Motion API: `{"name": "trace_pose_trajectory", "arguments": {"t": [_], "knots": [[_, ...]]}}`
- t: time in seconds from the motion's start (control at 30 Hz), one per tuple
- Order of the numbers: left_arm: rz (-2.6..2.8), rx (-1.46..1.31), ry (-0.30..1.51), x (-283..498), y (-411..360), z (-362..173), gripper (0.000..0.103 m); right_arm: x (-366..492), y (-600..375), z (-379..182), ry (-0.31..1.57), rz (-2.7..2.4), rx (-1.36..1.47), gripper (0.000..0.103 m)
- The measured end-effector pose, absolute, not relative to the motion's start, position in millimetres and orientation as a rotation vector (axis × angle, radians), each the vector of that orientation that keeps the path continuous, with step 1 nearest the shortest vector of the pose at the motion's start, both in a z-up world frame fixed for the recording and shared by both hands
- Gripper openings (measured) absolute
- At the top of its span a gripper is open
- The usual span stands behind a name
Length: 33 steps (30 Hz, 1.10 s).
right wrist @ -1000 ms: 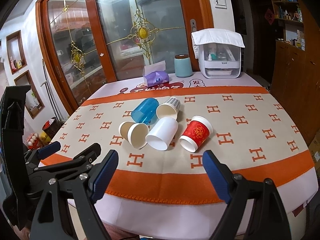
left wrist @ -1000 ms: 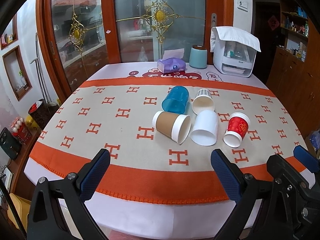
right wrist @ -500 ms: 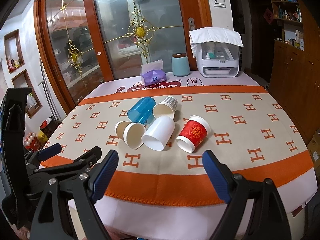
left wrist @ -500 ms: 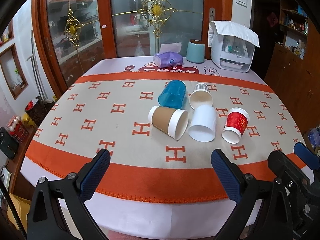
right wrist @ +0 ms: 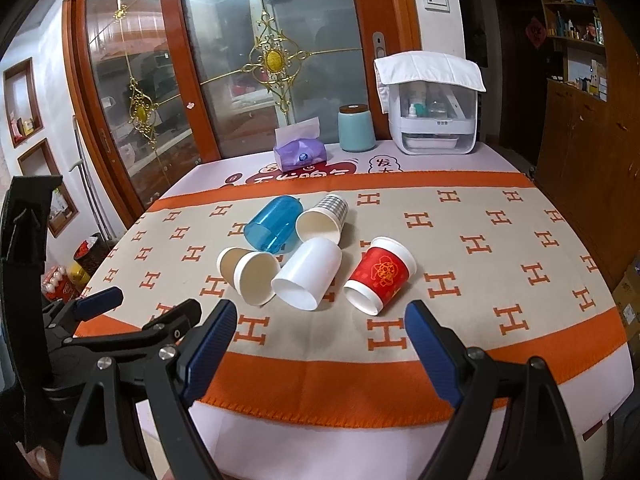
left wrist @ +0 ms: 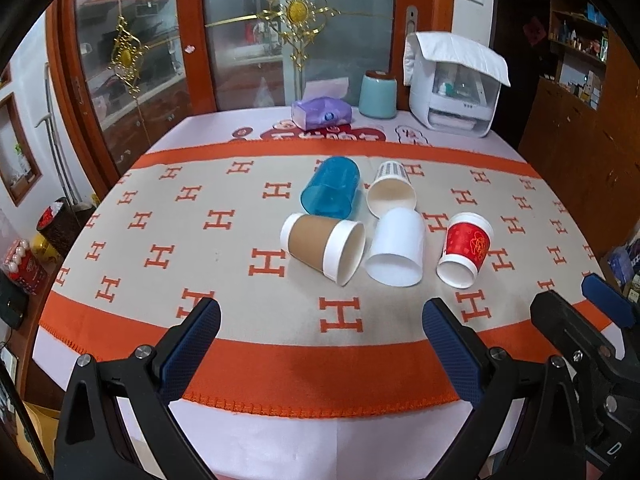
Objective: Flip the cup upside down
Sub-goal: 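Move the right gripper down around the white plastic cup and close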
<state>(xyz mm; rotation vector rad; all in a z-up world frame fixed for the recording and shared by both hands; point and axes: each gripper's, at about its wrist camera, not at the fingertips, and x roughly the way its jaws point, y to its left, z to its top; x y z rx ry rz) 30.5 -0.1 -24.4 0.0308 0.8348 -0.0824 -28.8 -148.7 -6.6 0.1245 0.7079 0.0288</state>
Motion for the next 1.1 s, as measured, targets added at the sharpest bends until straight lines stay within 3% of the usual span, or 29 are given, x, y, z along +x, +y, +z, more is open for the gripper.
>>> {"name": "trace_pose_trajectory", "arguments": {"t": [0.27, 0.53, 0.8, 0.93, 1.1], "knots": [[-0.073, 0.115, 0.829, 45, -17, -28, 0.100, -6, -163, -11, 0.745, 0.026, 0.158, 0.076], [-0.123, 0.121, 0.861, 68, -28, -32, 0.100, 23, -185, -25, 0.821, 0.041, 0.253, 0.061], [-0.254, 0.077, 0.991, 120, -35, -36, 0.100, 58, -216, -44, 0.905, 0.042, 0.357, 0.049], [-0.320, 0.053, 1.046, 153, -41, -39, 0.100, 71, -224, -51, 0.926, 0.040, 0.367, 0.048], [-0.414, 0.035, 1.135, 186, -60, -53, 0.086, 82, -229, -60, 0.952, 0.043, 0.381, 0.048]]}}
